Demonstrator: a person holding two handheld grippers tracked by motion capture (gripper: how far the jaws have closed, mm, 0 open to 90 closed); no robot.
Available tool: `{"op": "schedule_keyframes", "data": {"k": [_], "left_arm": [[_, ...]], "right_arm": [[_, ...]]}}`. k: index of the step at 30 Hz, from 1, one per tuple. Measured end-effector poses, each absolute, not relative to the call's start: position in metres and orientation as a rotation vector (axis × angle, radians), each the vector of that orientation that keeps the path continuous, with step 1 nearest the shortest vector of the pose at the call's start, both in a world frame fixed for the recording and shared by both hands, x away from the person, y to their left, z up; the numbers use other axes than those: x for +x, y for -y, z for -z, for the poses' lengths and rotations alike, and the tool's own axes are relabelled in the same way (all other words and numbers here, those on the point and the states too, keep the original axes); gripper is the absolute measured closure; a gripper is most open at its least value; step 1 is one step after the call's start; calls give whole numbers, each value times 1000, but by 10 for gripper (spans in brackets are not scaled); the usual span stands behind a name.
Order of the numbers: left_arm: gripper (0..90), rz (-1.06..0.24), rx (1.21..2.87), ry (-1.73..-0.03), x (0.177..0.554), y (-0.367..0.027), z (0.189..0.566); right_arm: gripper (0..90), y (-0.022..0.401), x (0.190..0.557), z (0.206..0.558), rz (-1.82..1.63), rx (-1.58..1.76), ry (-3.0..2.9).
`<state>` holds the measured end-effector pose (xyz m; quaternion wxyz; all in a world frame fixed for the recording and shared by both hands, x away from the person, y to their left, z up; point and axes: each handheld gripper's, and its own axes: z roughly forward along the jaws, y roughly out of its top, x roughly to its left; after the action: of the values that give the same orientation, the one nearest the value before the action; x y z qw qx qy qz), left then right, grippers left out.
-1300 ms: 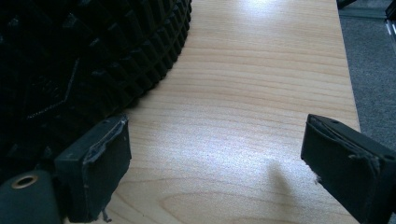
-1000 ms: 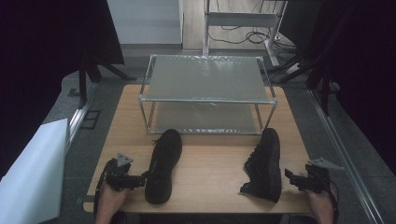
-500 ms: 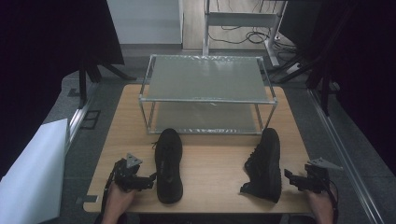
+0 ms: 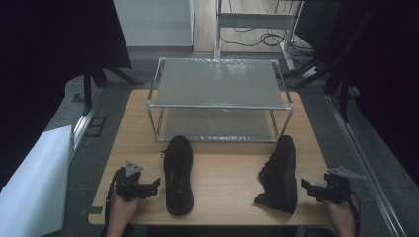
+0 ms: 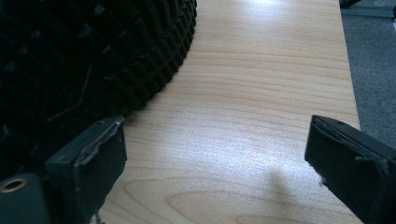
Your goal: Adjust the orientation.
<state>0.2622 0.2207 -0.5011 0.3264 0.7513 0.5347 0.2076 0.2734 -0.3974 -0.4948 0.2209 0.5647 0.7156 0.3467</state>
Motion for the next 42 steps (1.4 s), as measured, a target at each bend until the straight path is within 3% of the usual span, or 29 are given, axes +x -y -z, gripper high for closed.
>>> {"op": "schedule_keyframes", "data": {"k": [7,24,35,42], "left_arm": [[0,-538,1958,-1434,265,-225,506],[0,-517,1980,-1444,267,-224,510],[0,-502,2002,-1441,268,-223,511],[0,-497,2006,-1435,268,-222,511]], "right_arm": [[0,396,273,484,-972,1583,-2000],[0,371,282,438,-1032,1555,-2028],[0,350,298,438,-924,1461,-2047],[0,357,294,434,-853,1485,-2030]]}}
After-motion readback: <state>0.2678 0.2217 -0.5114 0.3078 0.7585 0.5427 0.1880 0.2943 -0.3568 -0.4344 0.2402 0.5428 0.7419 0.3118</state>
